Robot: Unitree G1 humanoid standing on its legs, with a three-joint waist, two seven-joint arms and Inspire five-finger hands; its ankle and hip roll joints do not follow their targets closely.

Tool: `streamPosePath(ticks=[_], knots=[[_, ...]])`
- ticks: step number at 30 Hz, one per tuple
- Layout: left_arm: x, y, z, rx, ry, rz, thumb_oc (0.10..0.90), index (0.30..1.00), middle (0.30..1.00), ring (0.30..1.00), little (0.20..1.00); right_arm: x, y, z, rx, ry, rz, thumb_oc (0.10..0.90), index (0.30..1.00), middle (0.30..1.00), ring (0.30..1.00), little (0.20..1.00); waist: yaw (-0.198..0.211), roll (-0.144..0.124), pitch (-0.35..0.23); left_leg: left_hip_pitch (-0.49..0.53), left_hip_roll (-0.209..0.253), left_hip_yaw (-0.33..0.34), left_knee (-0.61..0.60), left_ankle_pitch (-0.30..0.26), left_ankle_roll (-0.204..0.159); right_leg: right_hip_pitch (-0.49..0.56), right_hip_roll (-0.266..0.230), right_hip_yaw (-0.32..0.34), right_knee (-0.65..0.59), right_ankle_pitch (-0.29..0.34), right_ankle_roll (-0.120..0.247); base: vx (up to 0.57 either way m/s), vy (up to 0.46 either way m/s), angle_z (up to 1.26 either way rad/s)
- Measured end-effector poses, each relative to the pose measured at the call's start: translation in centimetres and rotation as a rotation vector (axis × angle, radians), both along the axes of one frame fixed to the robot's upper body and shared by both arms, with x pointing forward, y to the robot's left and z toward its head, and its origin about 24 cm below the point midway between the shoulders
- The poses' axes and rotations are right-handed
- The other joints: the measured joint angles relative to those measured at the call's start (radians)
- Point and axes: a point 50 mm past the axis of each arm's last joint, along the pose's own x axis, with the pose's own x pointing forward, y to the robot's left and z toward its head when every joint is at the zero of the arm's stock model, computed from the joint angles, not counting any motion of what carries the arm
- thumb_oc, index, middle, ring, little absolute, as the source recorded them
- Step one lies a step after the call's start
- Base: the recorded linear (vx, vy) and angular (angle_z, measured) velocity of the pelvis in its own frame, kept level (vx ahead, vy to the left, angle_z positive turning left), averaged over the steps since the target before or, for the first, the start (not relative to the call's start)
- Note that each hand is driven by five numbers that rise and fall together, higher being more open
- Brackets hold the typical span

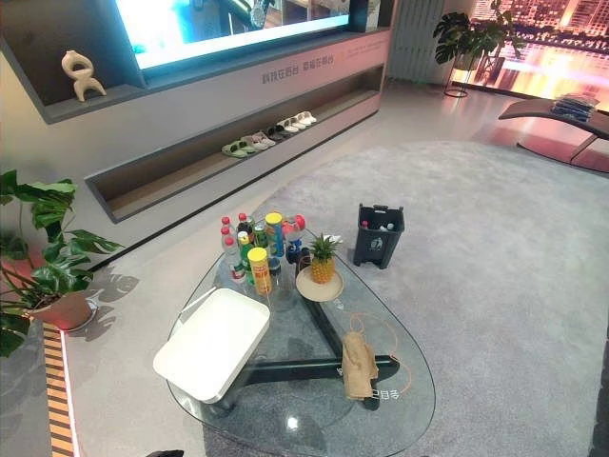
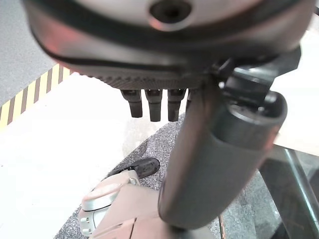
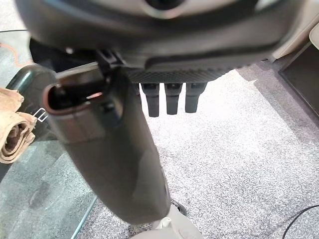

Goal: Wipe the table with a cloth and put it in the basket.

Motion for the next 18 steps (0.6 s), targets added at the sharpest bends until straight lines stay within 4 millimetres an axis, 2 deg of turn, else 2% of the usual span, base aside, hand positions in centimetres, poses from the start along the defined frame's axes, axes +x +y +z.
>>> streamPosePath(ticks=[18], knots=[[0.00,0.04,0.01,0.000,-0.002,0.006,0.800,0.900,0.900,0.900,0.900,-0.01,-0.01,0.00,0.000,0.000,0.000,0.800,0.900,0.900,0.900,0.900,0.000,0.000,0.000,0.000,0.000,0.001,0.000,0.000,0.000,0.000,0.000,0.001,0.000,0.000,0.000,0.00,0.000,0.00]])
